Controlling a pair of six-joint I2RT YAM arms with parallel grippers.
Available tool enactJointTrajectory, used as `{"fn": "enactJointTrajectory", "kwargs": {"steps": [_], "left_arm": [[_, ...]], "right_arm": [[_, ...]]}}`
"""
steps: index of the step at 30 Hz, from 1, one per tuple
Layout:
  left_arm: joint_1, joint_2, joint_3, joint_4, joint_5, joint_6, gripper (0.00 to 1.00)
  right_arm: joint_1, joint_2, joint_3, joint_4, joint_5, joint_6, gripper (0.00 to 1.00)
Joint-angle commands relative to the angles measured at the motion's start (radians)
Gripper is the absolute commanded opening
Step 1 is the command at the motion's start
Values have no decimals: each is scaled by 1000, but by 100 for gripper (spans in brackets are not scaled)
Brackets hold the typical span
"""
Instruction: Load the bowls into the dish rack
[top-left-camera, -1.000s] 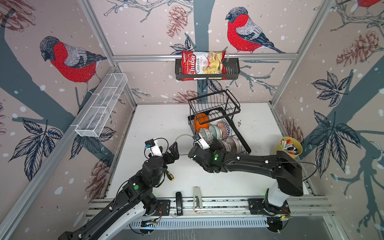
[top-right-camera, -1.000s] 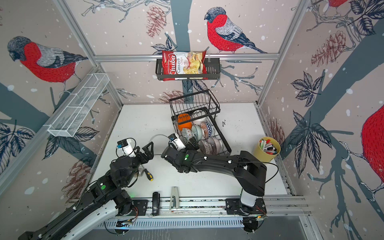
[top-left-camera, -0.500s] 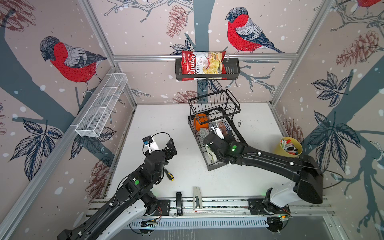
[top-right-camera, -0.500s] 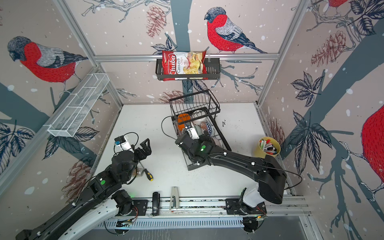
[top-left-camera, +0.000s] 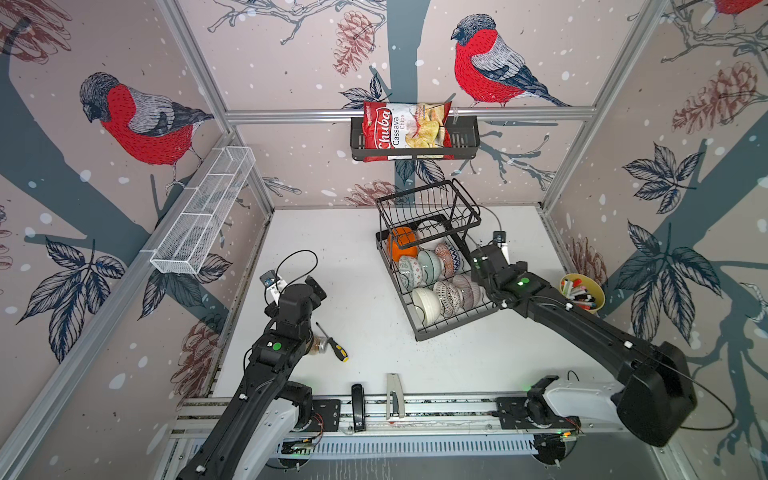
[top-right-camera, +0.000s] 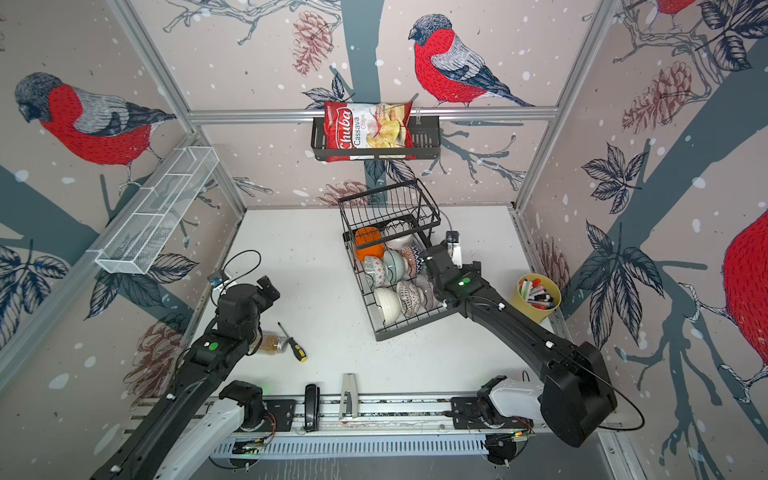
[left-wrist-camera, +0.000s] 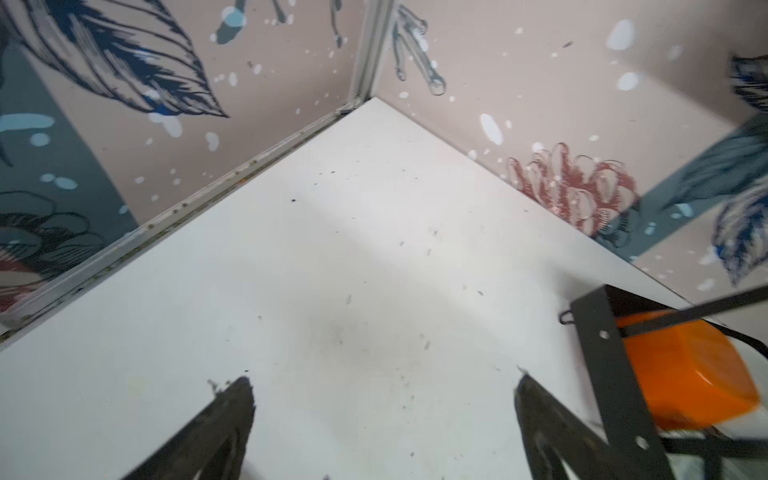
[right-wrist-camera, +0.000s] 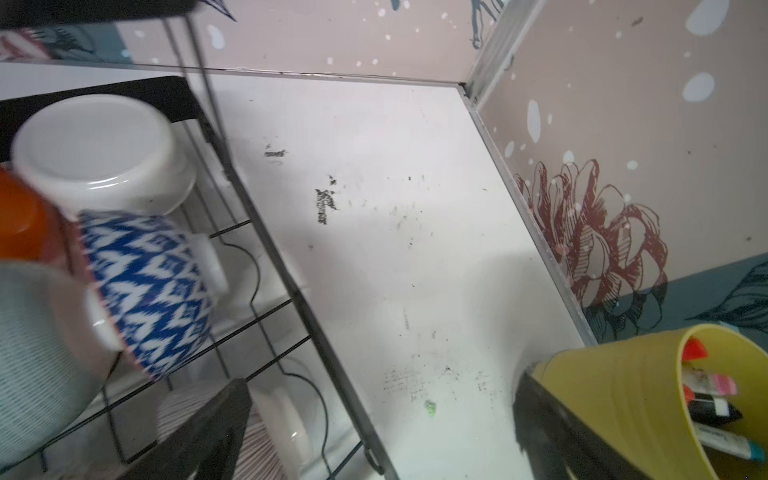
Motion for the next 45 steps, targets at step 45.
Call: {"fn": "enactJointTrajectory", "kwargs": {"steps": [45], "left_arm": [[144, 601, -327, 1338, 138, 446, 96]], "right_arm": [[-422, 168, -723, 1631, -379, -362, 99]]}}
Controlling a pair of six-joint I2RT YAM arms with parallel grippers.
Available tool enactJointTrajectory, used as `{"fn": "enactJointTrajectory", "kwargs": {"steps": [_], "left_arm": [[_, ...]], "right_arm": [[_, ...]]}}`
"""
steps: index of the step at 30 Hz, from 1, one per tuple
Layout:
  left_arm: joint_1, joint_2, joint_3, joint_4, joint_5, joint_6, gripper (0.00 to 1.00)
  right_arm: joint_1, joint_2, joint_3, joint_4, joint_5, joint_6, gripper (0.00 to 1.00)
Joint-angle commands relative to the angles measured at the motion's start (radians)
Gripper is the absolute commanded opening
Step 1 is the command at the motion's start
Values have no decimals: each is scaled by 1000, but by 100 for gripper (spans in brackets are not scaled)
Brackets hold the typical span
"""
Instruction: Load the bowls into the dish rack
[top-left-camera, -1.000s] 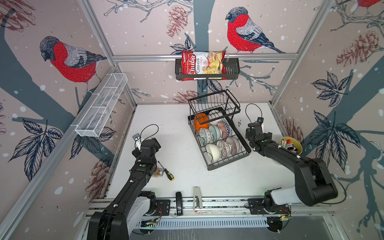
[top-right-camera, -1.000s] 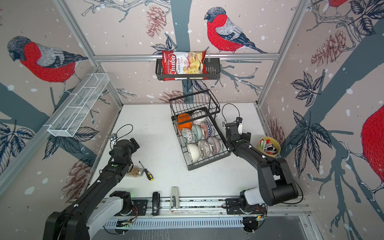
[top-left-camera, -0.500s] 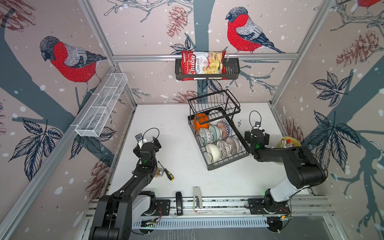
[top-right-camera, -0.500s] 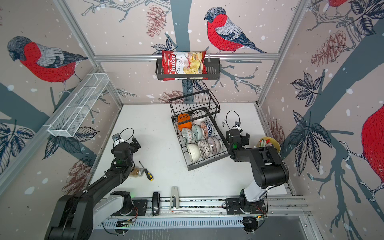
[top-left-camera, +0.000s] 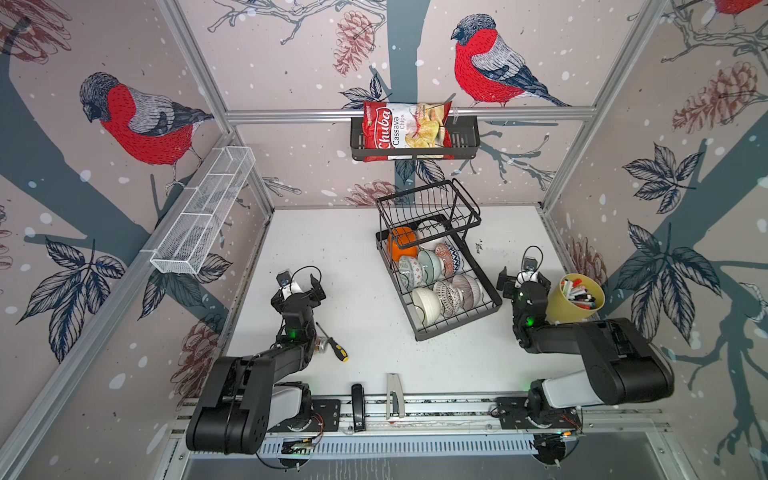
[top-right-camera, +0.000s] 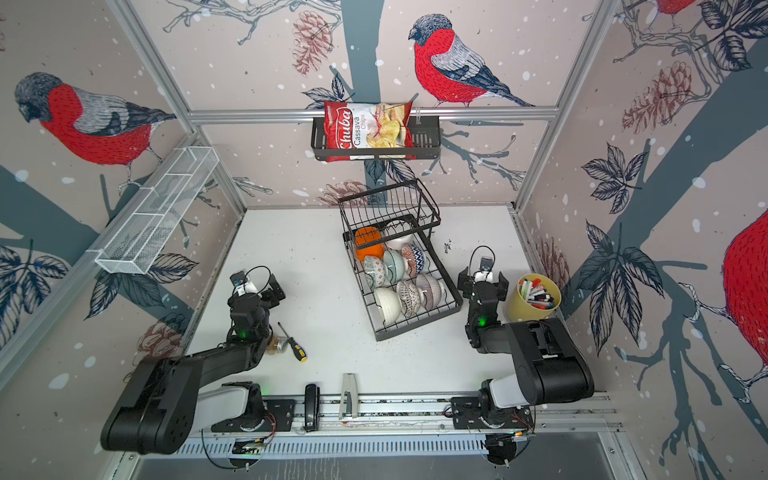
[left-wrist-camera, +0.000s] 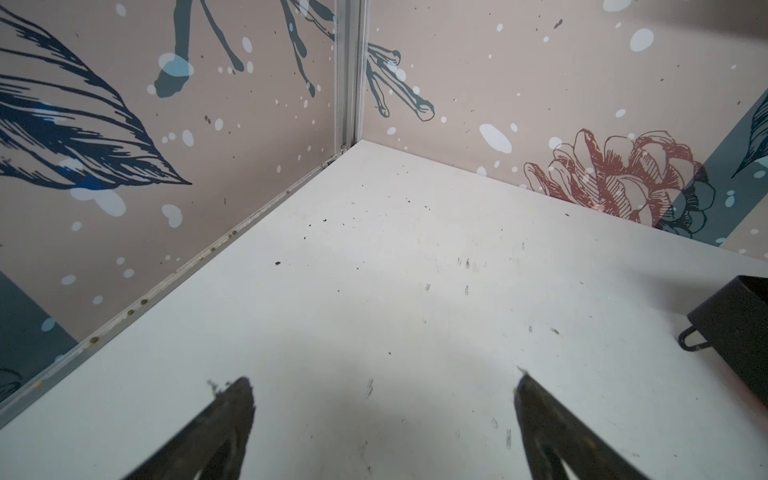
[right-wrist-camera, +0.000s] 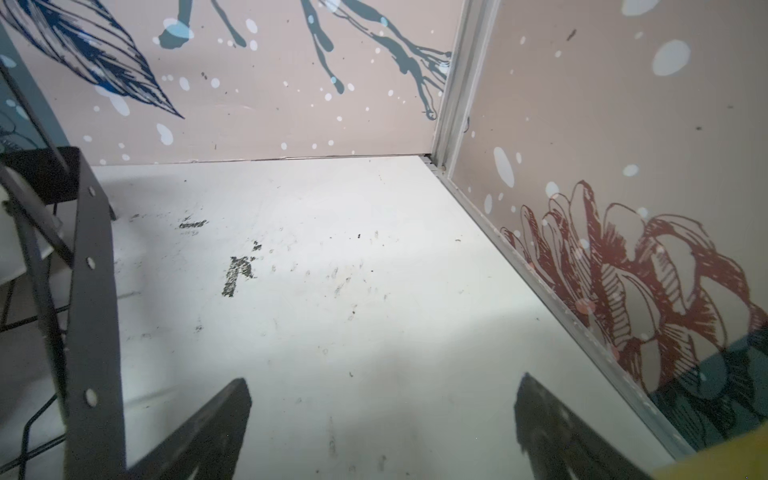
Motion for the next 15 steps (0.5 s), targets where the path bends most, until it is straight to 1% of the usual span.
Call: {"fn": "enactJointTrajectory", "kwargs": {"steps": [1, 4, 6, 8, 9, 10, 12, 13, 14, 15], "left_arm": [[2, 42, 53, 68, 21, 33, 96], [3, 92, 102, 51, 31, 88, 96], [2, 117, 114, 77, 10, 127, 97], [2, 136, 118, 108, -14, 145, 96], [1, 147, 112, 132, -16, 150, 96], [2, 167, 99, 176, -11, 153, 96], [4, 245, 46, 373, -1, 172, 96], [4, 251, 40, 364, 34, 172, 96], [4, 273, 45, 368, 25, 165, 97], [3, 300, 38, 426, 25, 180, 96]], "right_arm": [[-31, -3, -21, 134, -71, 46, 99], [-61, 41, -40, 200, -130, 58, 99], [-71, 74, -43, 245, -161, 54, 99], [-81, 52, -20, 164, -182, 63, 100], [-90, 60, -15, 168, -201, 65, 100], [-93, 59, -11, 159, -207, 67, 99], [-97, 59, -8, 152, -216, 68, 100], [-98, 58, -7, 149, -218, 70, 99], [-100, 57, -6, 144, -222, 71, 100], [-103, 59, -3, 141, -228, 73, 99]]}}
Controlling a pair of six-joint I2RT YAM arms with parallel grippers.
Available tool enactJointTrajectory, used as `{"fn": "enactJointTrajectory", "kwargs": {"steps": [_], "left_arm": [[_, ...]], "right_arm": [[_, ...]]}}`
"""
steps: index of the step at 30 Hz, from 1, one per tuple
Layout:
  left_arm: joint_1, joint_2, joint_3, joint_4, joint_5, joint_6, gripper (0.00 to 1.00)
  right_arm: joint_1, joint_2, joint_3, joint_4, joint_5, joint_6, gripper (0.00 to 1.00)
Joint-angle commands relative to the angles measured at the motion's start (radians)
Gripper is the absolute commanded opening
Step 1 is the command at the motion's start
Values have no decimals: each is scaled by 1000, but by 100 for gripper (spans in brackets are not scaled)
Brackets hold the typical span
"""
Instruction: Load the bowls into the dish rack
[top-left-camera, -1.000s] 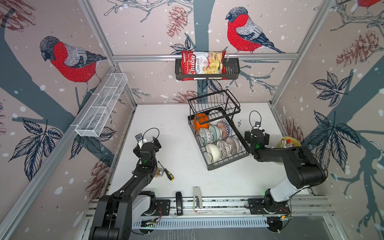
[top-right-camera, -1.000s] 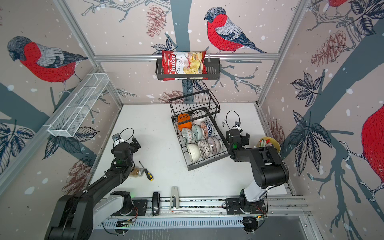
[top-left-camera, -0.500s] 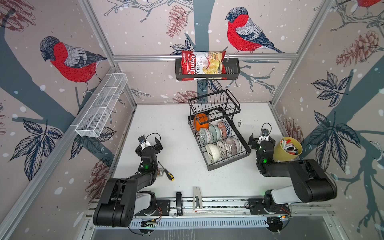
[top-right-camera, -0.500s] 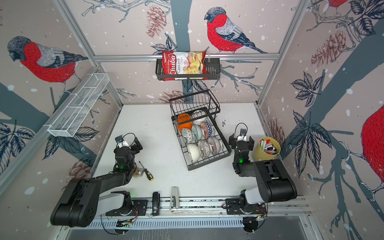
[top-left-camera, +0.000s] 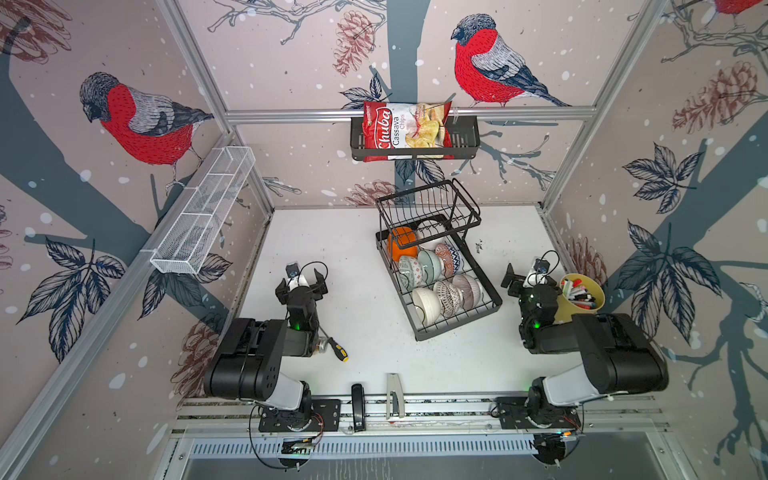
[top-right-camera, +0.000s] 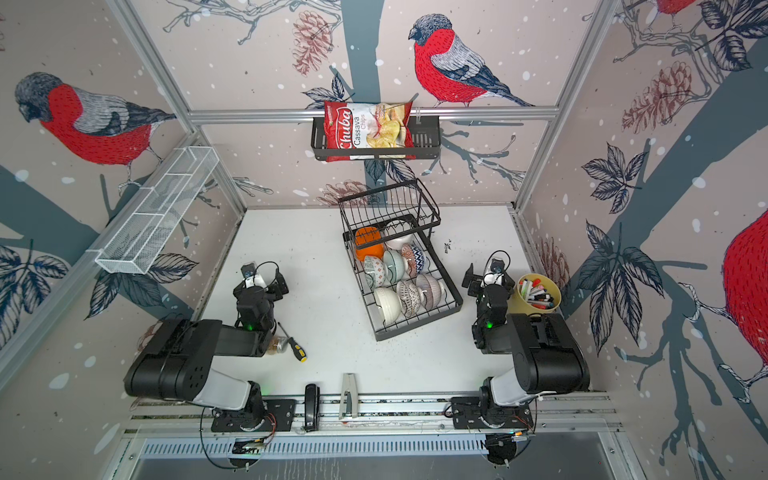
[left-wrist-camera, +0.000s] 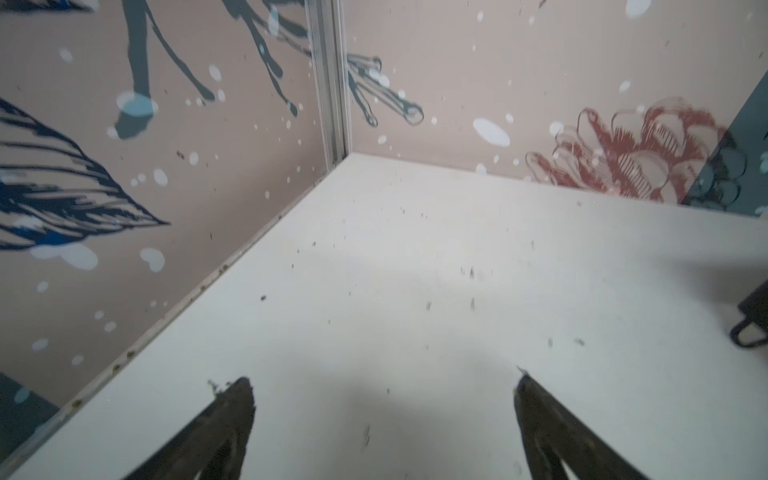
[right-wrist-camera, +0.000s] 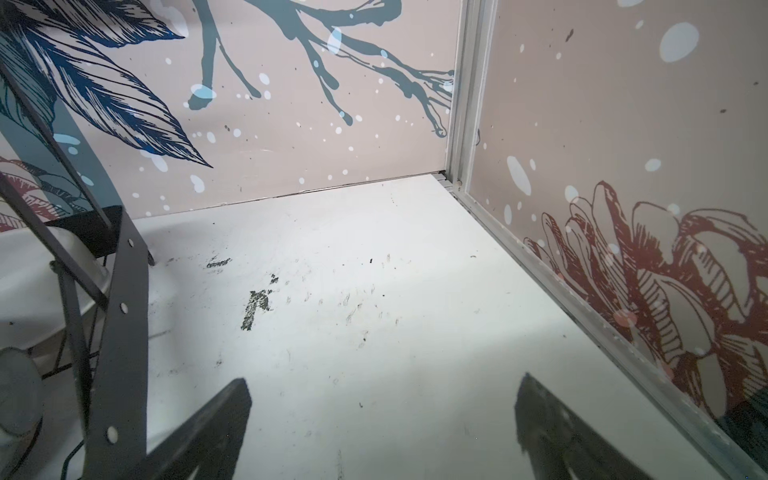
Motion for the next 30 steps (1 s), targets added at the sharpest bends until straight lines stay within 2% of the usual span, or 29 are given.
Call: {"fn": "enactJointTrajectory", "kwargs": {"steps": [1, 3, 5, 30], "left_arm": [[1, 38, -8, 216, 21, 45, 96], [1, 23, 6, 155, 18, 31, 97], [1, 40, -3, 207, 19, 44, 97], [-3, 36, -3, 196, 12, 44, 98]], "right_arm": [[-11, 0, 13, 3, -44, 21, 99], [-32, 2, 28, -27, -65, 39, 99], [-34, 2, 28, -27, -67, 39, 100], [-34, -1, 25, -23, -68, 41, 99]]}}
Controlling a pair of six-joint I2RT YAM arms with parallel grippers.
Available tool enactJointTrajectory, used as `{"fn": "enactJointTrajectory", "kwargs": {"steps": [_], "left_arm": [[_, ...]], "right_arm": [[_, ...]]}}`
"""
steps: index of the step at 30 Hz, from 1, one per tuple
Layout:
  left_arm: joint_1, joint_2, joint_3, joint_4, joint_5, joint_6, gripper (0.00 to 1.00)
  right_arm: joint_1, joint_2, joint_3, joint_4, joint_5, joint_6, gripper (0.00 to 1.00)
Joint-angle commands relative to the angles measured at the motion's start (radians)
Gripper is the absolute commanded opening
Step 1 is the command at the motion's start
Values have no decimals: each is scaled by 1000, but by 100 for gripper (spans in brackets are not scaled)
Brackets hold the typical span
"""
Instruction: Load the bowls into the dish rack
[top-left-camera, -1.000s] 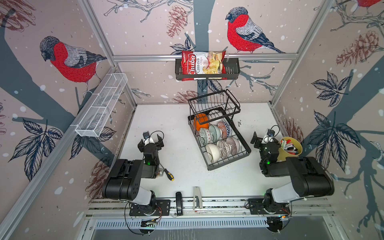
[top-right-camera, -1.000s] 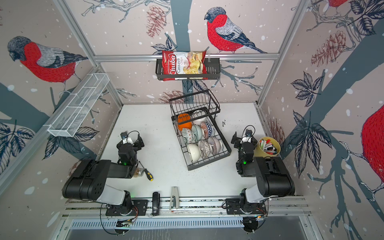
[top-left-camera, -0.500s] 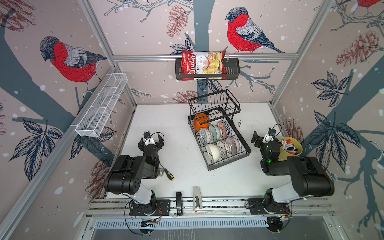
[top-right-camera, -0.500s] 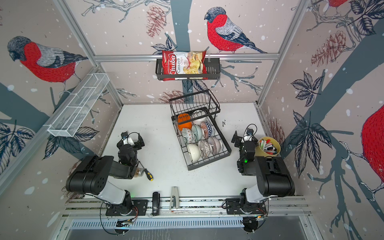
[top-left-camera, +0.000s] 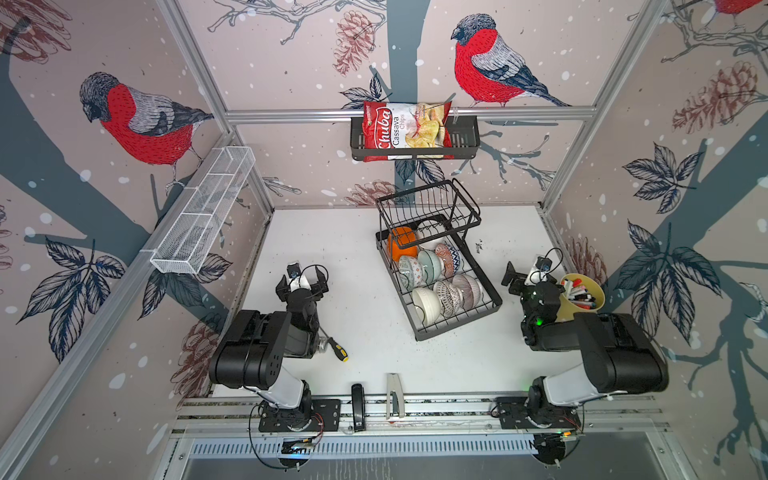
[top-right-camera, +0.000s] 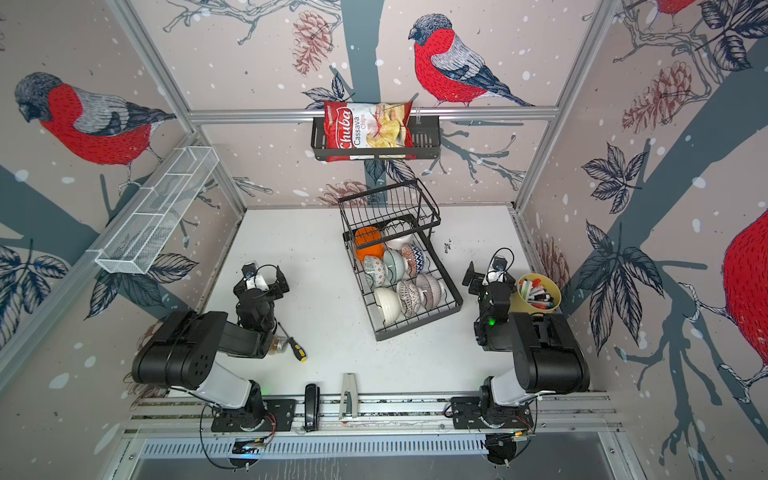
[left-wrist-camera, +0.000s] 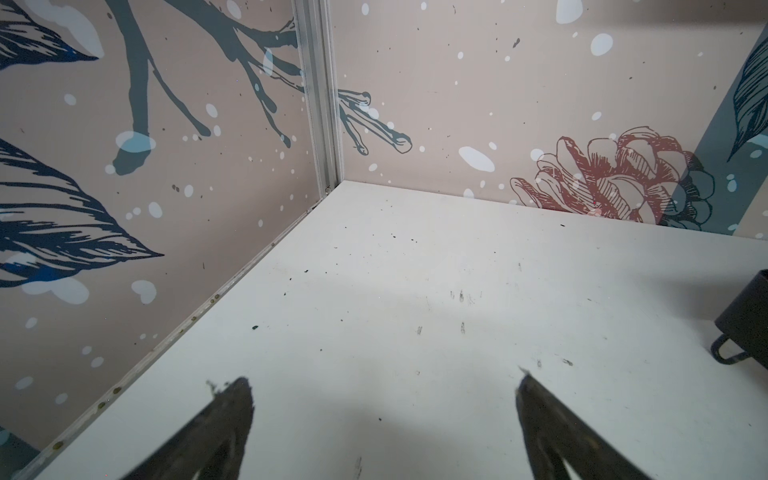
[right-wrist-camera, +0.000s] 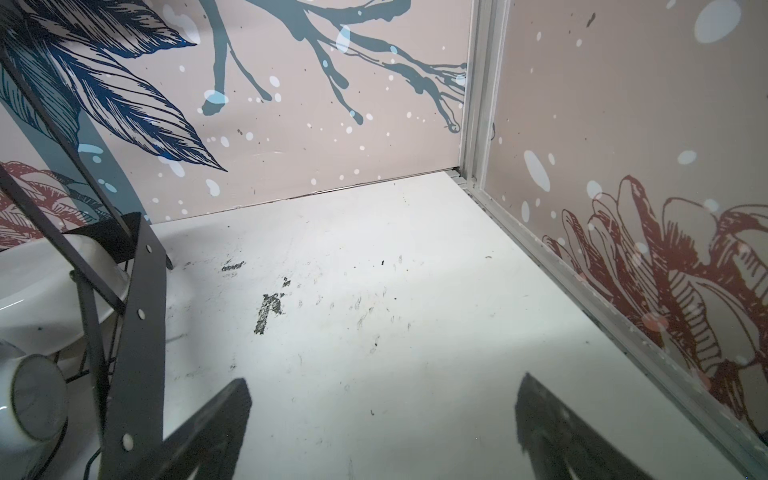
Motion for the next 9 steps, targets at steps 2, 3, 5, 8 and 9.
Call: {"fn": "enactJointTrajectory", "kwargs": {"steps": [2, 3, 5, 8, 9], "left_arm": [[-2, 0, 2, 50, -6, 6, 97], [-1, 0, 1, 49, -6, 6, 98], [-2, 0, 2, 49, -6, 6, 98], [-2, 0, 1, 50, -6, 6, 97], [-2, 0, 2, 50, -6, 6, 98]], "right_arm": [[0, -1, 2, 1, -7, 11, 100], [0, -1, 2, 1, -7, 11, 99], [-1, -1, 4, 1, -9, 11, 99], [-2, -2, 2, 1, -11, 12, 100], [-2, -3, 2, 2, -12, 12, 99]]}}
